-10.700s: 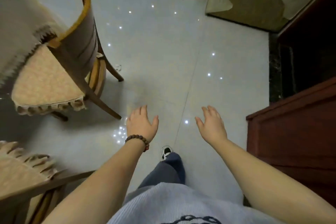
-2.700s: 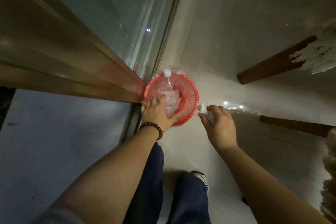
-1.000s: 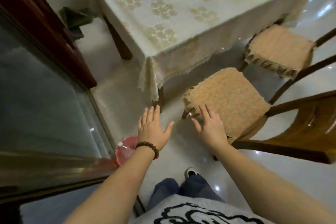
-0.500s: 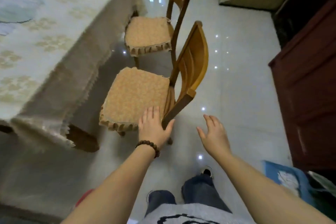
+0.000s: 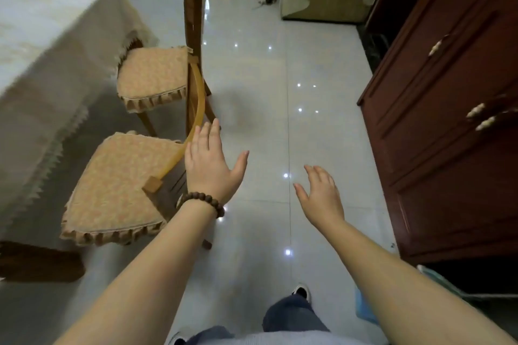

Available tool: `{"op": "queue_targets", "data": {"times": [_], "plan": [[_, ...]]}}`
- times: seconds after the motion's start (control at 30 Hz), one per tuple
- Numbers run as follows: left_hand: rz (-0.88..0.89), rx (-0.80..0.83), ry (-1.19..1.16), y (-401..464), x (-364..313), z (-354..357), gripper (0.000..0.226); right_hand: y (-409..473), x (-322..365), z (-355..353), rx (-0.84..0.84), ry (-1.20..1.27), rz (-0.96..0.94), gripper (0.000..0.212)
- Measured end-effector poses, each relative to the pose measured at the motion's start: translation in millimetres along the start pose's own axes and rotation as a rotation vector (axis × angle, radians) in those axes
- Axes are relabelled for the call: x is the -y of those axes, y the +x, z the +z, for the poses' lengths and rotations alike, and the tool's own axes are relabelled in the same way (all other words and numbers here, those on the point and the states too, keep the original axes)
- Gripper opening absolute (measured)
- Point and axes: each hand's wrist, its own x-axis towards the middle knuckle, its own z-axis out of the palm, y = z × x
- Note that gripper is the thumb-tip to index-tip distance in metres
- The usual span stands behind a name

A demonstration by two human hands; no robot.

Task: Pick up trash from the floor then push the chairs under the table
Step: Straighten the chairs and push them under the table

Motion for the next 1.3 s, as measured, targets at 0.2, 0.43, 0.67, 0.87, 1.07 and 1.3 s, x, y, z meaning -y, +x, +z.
{"op": "queue_targets", "data": {"times": [0.2, 0.43, 0.67, 0.87, 1.07, 1.3], "plan": [[-0.105, -0.013, 0.039, 36, -58, 32, 0.081, 89, -26, -48, 0.025, -0.014, -0.147, 0.053], [-0.304, -0.082, 0.099, 80, -55, 39, 0.082, 180, 15, -48, 0.102, -0.002, -0.342, 0.053], [-0.502, -0.203, 0.119, 142, -21, 44, 0.078, 267, 105, -17, 0.193, -0.023, -0.620, 0.053], [-0.696, -0.261, 0.131, 188, 8, 33, 0.076, 322, 178, -3, 0.315, -0.081, -0.844, 0.052], [-0.885, -0.272, 0.236, 195, 29, 15, 0.073, 344, 229, 15, 0.391, -0.111, -1.050, 0.052], [-1.207, -0.421, 0.296, 150, 37, 18, 0.068, 350, 272, 51, 0.554, -0.153, -1.392, 0.052]]}}
